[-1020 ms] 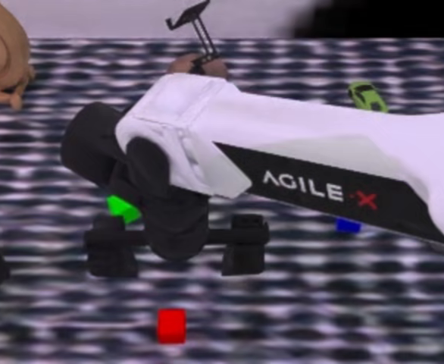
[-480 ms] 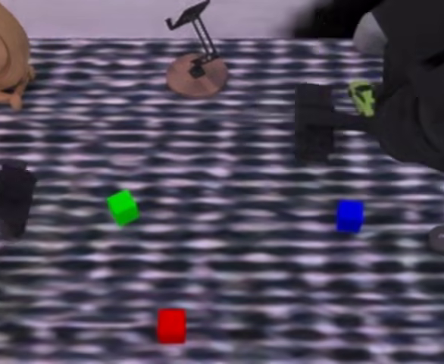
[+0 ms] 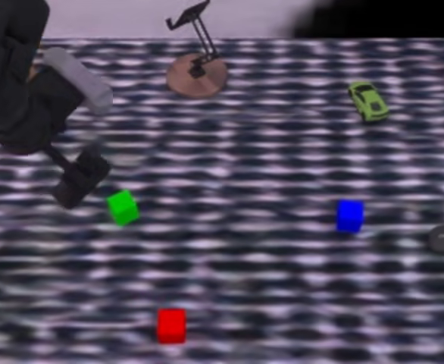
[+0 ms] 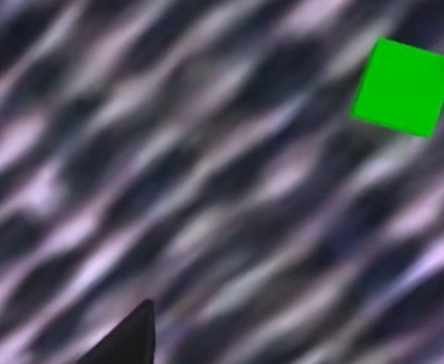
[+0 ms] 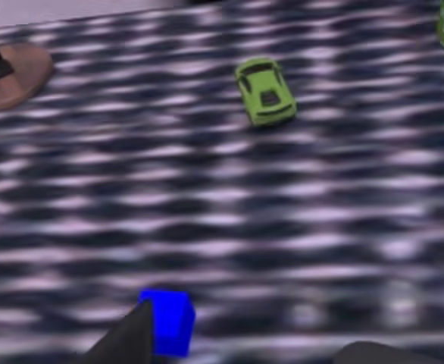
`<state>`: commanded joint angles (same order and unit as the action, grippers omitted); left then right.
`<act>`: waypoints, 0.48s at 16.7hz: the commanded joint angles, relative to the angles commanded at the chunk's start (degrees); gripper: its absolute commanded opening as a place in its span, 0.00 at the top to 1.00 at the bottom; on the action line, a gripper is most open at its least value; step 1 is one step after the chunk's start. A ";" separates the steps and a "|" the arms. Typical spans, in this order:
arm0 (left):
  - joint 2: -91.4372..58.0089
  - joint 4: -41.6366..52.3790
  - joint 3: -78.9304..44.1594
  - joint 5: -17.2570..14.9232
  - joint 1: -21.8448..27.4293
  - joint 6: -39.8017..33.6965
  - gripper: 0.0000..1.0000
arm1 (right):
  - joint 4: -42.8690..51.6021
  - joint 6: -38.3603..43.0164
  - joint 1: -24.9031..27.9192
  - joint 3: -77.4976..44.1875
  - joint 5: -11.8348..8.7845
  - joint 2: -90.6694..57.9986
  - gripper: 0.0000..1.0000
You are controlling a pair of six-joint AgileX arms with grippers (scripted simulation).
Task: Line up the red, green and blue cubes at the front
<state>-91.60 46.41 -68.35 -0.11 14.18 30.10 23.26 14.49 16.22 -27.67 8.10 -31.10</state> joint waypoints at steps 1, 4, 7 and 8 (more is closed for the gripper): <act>-4.51 2.39 -3.57 -0.01 0.73 1.56 0.00 | -2.93 -2.29 -2.35 4.51 -0.76 4.75 0.00; -16.24 8.27 -12.98 -0.02 2.58 5.52 0.00 | -11.28 -8.04 -8.34 15.69 -3.42 16.34 0.00; -25.28 12.50 -20.31 -0.02 3.98 8.52 0.00 | -18.36 -12.13 -12.82 23.29 -6.06 24.86 0.00; -27.33 13.48 -22.08 -0.03 4.31 9.24 0.00 | -20.18 -13.07 -13.90 25.00 -6.79 27.15 0.00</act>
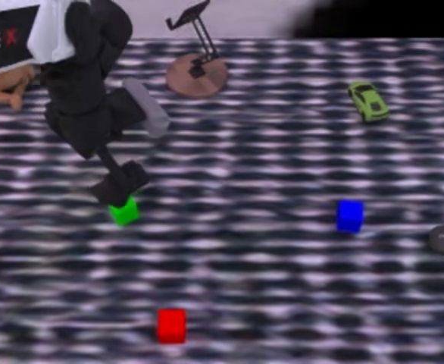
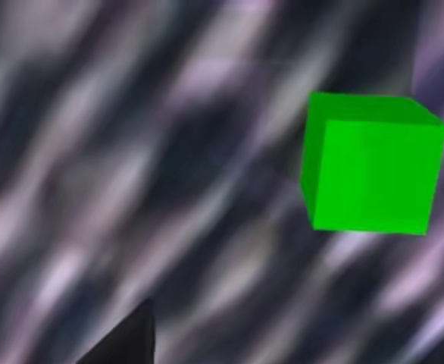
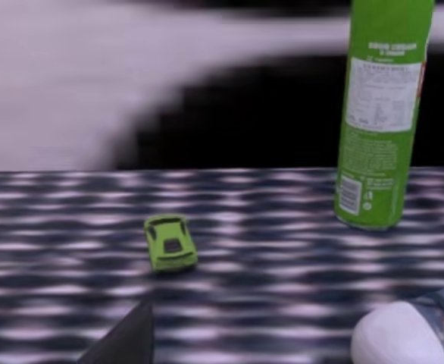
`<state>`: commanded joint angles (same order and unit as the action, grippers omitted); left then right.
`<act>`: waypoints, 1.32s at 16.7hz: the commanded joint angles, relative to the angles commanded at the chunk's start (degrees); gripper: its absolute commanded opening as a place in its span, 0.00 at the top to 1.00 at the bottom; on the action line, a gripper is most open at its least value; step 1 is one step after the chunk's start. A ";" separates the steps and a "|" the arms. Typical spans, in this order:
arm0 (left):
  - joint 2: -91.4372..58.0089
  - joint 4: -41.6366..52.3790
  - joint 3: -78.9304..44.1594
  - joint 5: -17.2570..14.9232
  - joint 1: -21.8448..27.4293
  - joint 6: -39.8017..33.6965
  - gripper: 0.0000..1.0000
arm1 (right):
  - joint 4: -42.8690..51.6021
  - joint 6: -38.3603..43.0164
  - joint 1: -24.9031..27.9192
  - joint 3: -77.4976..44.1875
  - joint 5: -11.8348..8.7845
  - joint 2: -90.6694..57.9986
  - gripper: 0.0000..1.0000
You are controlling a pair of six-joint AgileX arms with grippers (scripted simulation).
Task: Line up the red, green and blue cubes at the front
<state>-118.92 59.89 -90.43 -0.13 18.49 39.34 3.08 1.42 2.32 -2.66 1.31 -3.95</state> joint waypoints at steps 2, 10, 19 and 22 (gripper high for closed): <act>-2.47 1.22 -2.31 -0.01 0.43 0.92 0.00 | -2.49 -1.17 -1.42 2.19 -1.05 3.22 0.00; -3.59 0.55 -2.39 -0.01 0.37 1.24 0.00 | -3.08 -1.42 -1.75 2.67 -1.31 3.95 0.00; -9.81 -13.68 5.48 -0.07 0.47 1.30 0.00 | -3.08 -1.42 -1.75 2.67 -1.31 3.95 0.00; -9.81 -13.68 5.48 -0.07 0.47 1.30 0.00 | -3.08 -1.42 -1.75 2.67 -1.31 3.95 0.00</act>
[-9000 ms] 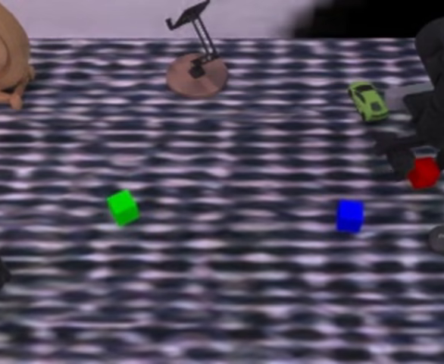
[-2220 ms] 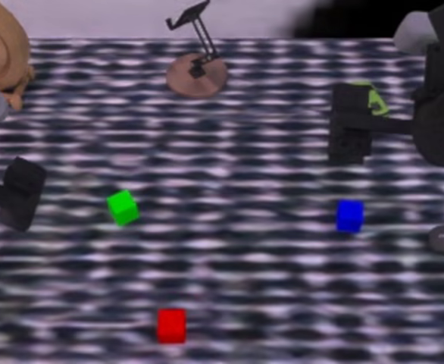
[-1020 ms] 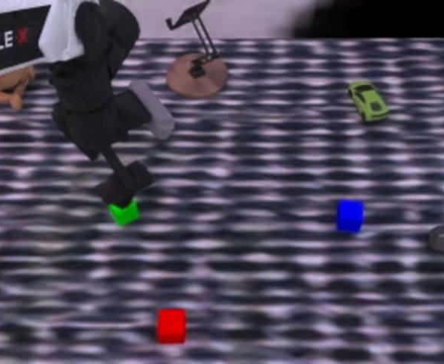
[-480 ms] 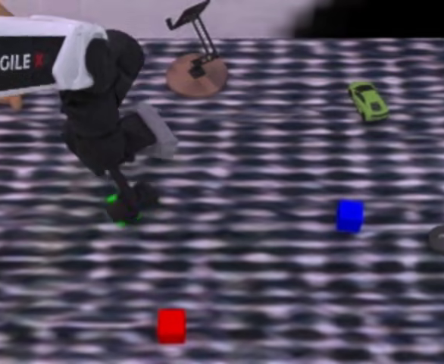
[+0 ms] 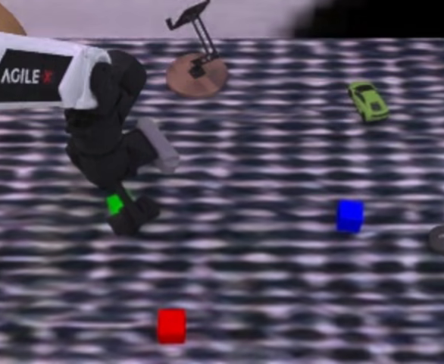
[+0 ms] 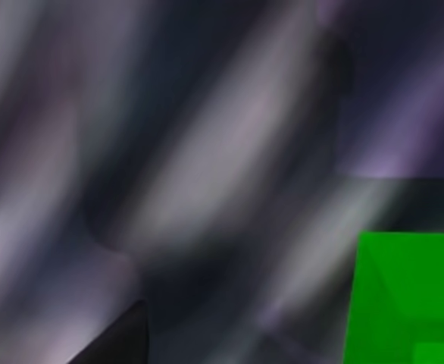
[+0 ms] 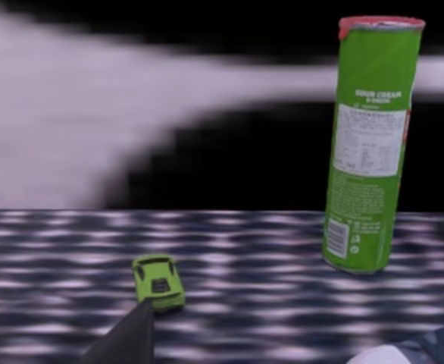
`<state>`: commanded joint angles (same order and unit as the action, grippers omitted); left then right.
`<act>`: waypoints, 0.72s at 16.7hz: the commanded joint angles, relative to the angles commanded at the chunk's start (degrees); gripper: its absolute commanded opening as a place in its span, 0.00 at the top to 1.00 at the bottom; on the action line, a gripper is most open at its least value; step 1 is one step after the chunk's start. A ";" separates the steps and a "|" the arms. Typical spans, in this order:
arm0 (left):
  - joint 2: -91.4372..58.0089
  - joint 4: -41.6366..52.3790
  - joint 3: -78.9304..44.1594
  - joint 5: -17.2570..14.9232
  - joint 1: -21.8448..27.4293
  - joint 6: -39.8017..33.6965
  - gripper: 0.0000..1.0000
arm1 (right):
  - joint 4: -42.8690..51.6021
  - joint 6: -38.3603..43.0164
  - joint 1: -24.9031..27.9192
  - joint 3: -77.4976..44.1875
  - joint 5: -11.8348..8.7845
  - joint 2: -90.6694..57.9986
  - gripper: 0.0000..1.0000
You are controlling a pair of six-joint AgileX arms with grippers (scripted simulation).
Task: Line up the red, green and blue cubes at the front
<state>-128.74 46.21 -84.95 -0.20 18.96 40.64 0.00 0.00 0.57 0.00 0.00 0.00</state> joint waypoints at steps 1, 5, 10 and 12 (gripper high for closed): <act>0.00 0.00 0.00 0.00 0.00 0.00 0.08 | 0.00 0.00 0.00 0.00 0.00 0.00 0.00; 0.00 0.00 0.00 0.00 0.00 0.00 0.38 | 0.00 0.00 0.00 0.00 0.00 0.00 0.00; 0.00 0.00 0.00 0.00 0.00 0.00 0.75 | 0.00 0.00 0.00 0.00 0.00 0.00 0.00; 0.00 0.00 0.00 0.00 0.00 0.00 0.90 | 0.00 0.00 0.00 0.00 0.00 0.00 0.00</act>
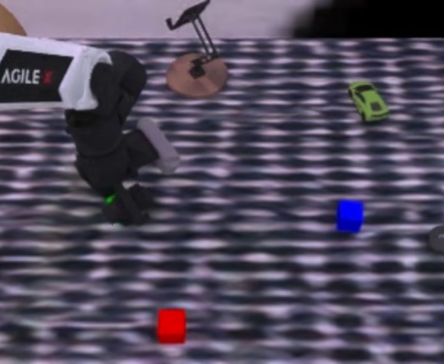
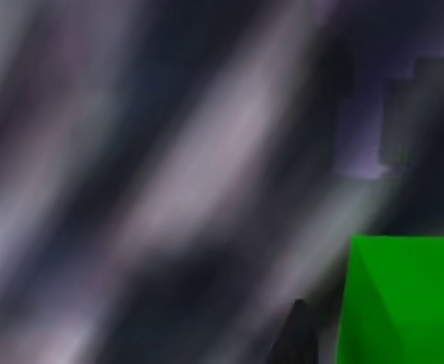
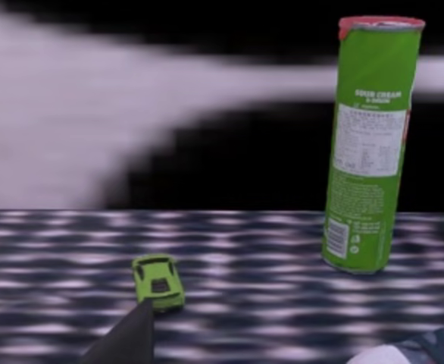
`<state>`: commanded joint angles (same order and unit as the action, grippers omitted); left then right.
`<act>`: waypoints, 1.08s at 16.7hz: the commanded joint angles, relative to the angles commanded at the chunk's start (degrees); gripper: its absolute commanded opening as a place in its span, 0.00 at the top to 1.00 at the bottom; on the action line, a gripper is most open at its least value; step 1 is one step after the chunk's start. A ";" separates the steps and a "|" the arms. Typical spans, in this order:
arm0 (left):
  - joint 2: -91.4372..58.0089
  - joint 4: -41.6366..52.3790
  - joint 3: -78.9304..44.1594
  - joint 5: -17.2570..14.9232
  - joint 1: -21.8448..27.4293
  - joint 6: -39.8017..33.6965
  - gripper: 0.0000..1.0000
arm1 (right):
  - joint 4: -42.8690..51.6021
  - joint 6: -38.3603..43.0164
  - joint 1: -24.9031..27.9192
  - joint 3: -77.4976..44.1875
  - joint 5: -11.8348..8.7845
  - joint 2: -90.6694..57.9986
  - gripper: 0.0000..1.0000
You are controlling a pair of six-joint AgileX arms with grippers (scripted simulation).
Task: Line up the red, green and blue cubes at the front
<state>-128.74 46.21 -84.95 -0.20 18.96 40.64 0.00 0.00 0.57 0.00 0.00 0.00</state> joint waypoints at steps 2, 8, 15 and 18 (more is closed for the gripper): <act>0.00 0.00 0.00 0.00 0.00 0.00 1.00 | 0.00 0.00 0.00 0.00 0.00 0.00 0.00; 0.00 0.00 0.00 0.00 0.00 0.00 1.00 | 0.00 0.00 0.00 0.00 0.00 0.00 0.00; 3.86 7.36 -3.99 -0.65 -0.46 -0.47 1.00 | 0.00 0.00 0.00 0.00 0.00 0.00 0.00; 6.39 13.17 -7.14 -0.59 -0.95 -0.58 1.00 | 0.00 0.00 0.00 0.00 0.00 0.00 0.00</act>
<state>-122.34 59.38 -92.08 -0.79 18.01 40.06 0.00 0.00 0.57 0.00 0.00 0.00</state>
